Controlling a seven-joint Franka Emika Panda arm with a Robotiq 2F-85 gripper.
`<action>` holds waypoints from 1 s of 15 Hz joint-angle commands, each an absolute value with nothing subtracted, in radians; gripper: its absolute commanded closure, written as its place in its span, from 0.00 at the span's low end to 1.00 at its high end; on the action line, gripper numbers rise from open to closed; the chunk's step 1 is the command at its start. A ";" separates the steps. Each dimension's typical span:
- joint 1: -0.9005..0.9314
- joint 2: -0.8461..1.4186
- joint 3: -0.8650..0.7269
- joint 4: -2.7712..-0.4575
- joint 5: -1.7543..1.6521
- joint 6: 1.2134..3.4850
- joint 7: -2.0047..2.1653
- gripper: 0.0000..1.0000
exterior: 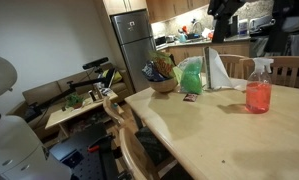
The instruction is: Move the piece of tissue at the right to the left
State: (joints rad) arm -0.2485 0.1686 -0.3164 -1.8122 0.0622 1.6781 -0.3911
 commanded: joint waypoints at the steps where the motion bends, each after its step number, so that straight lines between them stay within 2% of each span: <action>1: -0.294 0.259 -0.283 -1.710 0.093 1.649 -0.389 0.00; 7: -0.344 0.385 -0.259 -1.580 0.087 1.637 -0.348 0.00; 15: -0.336 0.400 -0.280 -1.551 0.042 1.832 -0.012 0.00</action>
State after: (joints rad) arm -0.3437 0.4113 -0.2744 -1.5646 0.0624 1.7792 -0.1335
